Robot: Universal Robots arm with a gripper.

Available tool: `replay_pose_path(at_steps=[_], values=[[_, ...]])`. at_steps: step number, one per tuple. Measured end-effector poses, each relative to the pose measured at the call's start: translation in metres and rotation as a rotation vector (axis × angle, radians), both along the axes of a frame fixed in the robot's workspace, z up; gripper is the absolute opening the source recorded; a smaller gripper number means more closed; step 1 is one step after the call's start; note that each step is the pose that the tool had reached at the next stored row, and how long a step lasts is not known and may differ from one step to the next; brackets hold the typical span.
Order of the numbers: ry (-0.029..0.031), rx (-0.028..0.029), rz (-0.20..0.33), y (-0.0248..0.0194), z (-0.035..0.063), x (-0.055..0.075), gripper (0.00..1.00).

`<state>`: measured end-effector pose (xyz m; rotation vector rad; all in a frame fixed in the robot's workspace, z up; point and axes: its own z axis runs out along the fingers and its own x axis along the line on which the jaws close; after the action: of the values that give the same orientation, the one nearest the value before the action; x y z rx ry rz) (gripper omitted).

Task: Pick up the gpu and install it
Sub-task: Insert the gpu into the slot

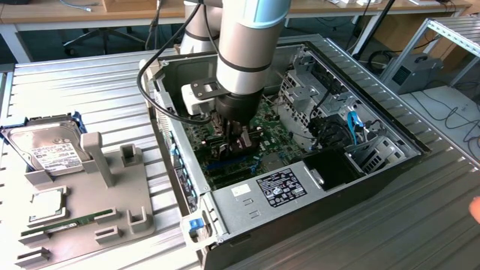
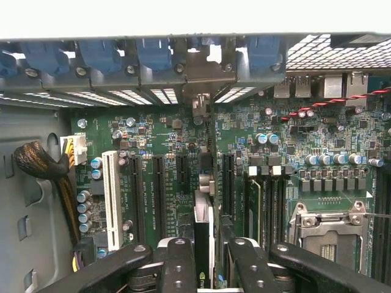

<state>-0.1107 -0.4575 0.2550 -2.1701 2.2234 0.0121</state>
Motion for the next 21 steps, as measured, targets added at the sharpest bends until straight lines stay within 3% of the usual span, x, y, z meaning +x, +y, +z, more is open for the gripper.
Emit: replay_pose_path(at_steps=[6, 15, 21], values=[[0.0001, -0.0013, 0.000, -0.0001, -0.0002, 0.0004, 0.26], [0.0000, -0.0156, 0.000, 0.0006, 0.0006, 0.0007, 0.26], [0.0001, -0.0197, 0.000, 0.0006, 0.0032, 0.0007, 0.26]])
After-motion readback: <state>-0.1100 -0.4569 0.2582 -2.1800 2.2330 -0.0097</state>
